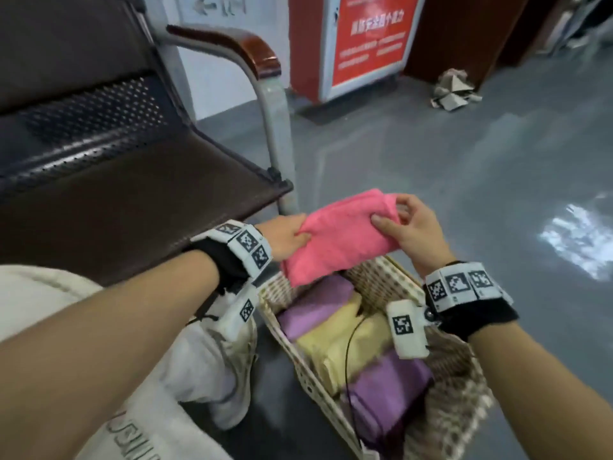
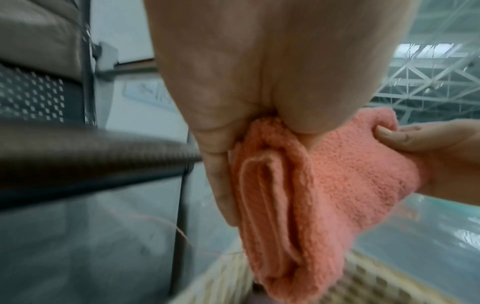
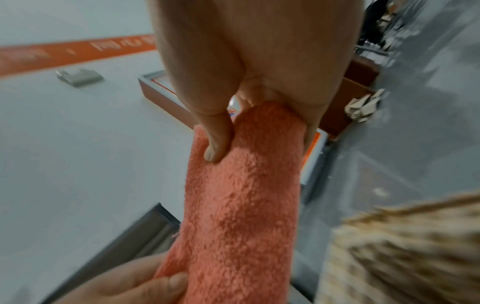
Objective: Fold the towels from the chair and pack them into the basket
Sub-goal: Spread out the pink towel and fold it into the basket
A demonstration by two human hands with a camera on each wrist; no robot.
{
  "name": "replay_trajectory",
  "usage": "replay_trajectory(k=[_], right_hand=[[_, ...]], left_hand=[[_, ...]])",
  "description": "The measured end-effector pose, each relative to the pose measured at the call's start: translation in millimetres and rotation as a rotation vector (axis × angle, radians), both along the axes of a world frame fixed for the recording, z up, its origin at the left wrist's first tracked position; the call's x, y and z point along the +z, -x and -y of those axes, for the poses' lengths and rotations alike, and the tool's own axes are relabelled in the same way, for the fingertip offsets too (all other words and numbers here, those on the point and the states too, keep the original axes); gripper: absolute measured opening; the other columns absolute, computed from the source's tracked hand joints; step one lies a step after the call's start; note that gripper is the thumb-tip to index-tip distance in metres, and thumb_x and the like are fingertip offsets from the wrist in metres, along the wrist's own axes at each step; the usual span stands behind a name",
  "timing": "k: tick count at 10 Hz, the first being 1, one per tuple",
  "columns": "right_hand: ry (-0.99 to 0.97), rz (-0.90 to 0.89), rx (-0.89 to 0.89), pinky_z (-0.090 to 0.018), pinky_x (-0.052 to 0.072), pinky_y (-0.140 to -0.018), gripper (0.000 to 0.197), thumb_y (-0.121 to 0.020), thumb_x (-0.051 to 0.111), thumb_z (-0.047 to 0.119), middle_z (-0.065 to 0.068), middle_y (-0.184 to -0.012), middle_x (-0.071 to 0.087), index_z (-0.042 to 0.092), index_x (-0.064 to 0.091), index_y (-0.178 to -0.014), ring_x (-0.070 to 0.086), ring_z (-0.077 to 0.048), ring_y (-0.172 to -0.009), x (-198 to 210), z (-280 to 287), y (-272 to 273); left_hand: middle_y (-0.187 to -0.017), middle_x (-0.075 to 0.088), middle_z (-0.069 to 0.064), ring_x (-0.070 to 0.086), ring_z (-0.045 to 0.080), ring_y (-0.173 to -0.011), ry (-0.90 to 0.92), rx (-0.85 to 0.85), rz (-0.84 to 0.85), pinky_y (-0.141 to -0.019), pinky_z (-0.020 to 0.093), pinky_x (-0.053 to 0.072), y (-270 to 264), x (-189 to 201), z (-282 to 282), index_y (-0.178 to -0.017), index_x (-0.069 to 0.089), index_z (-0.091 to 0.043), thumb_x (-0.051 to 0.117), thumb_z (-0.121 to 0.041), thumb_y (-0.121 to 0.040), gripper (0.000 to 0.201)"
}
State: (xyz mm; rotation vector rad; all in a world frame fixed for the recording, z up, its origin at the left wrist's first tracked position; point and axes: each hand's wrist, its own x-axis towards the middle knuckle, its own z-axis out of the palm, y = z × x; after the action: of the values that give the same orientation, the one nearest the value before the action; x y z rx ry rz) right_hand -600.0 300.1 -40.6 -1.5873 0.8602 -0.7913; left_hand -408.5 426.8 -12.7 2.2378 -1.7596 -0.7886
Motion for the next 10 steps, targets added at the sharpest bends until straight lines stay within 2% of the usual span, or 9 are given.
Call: replay_trajectory(k=[1,2,3,5,6,7,8,9,10], right_hand=[[-0.102,-0.159,0.065,-0.016,0.051,-0.072,0.04,-0.081,0.064,-0.01,-0.004,-0.099,0.064,0.008,0.051,-0.114,0.061,-0.008,-0.082,-53.4,-5.0,13.5],[-0.101,-0.316,0.136,-0.017,0.05,-0.073,0.035,-0.083,0.064,-0.004,0.0,-0.095,0.063,0.008,0.055,-0.114,0.059,-0.008,-0.083,-92.9,-8.7,15.1],[-0.018,-0.542,0.169,-0.031,0.045,-0.091,0.032,-0.086,0.064,0.013,-0.003,-0.106,0.063,0.011,0.059,-0.117,0.057,-0.017,-0.099,-124.7,-9.5,11.9],[0.047,-0.946,0.281,-0.032,0.04,-0.099,0.043,-0.093,0.056,0.029,-0.013,-0.127,0.06,0.009,0.051,-0.131,0.055,-0.029,-0.117,-170.9,-14.1,0.1],[0.055,-1.042,0.299,-0.03,0.042,-0.091,0.041,-0.093,0.054,0.027,-0.015,-0.124,0.06,0.008,0.05,-0.129,0.056,-0.031,-0.114,-172.5,-19.0,-2.8],[0.156,-0.993,0.278,-0.023,0.037,-0.079,0.027,-0.092,0.055,0.024,-0.011,-0.112,0.066,0.01,0.06,-0.114,0.061,-0.025,-0.101,-150.2,-20.6,-11.7],[0.261,-0.952,0.342,-0.022,0.04,-0.078,0.019,-0.09,0.058,0.02,-0.007,-0.106,0.068,0.011,0.066,-0.104,0.061,-0.021,-0.097,-106.7,-21.1,-31.2],[0.409,-0.89,0.409,-0.028,0.045,-0.087,0.02,-0.089,0.057,0.018,-0.009,-0.107,0.07,0.012,0.069,-0.104,0.062,-0.025,-0.104,-49.6,-27.2,-63.8],[0.532,-0.838,0.498,-0.029,0.044,-0.088,0.022,-0.09,0.057,0.021,-0.009,-0.112,0.069,0.014,0.069,-0.108,0.061,-0.026,-0.107,12.7,-43.1,-105.0]], left_hand=[[-0.134,0.051,0.018,0.05,0.028,-0.122,-0.17,0.037,-0.039,-0.098,0.031,0.038,12.3,-65.0,7.1,-0.13,0.044,0.0,0.039,-0.016,-0.099,0.035],[-0.141,0.045,0.018,0.046,0.028,-0.128,-0.295,0.01,-0.073,-0.105,0.033,0.034,25.7,-111.2,7.3,-0.135,0.043,-0.001,0.031,-0.014,-0.101,0.038],[-0.137,0.048,0.02,0.047,0.03,-0.125,-0.379,0.023,-0.059,-0.099,0.027,0.031,44.0,-138.7,2.4,-0.132,0.045,0.003,0.028,-0.011,-0.102,0.037],[-0.134,0.052,0.016,0.049,0.028,-0.123,-0.53,-0.011,0.033,-0.097,0.031,0.038,54.9,-165.3,-4.8,-0.129,0.05,-0.002,0.037,-0.015,-0.1,0.034],[-0.134,0.051,0.017,0.049,0.029,-0.123,-0.482,0.014,0.044,-0.097,0.031,0.037,48.9,-153.2,2.0,-0.127,0.051,-0.001,0.033,-0.018,-0.102,0.035],[-0.128,0.058,0.013,0.054,0.028,-0.118,-0.367,0.088,0.0,-0.094,0.03,0.041,35.3,-122.8,3.4,-0.122,0.06,-0.007,0.041,-0.021,-0.099,0.033],[-0.117,0.066,0.01,0.061,0.028,-0.108,-0.214,0.184,-0.036,-0.093,0.034,0.049,18.2,-82.0,-5.4,-0.108,0.069,-0.016,0.049,-0.022,-0.093,0.027],[-0.105,0.071,0.005,0.063,0.025,-0.103,-0.007,0.282,-0.068,-0.093,0.037,0.049,-1.2,-33.8,-24.5,-0.093,0.071,-0.023,0.048,-0.018,-0.09,0.024],[-0.099,0.072,0.003,0.065,0.022,-0.099,0.187,0.326,-0.031,-0.091,0.032,0.049,-23.9,18.3,-47.7,-0.09,0.072,-0.022,0.049,-0.016,-0.089,0.024]])
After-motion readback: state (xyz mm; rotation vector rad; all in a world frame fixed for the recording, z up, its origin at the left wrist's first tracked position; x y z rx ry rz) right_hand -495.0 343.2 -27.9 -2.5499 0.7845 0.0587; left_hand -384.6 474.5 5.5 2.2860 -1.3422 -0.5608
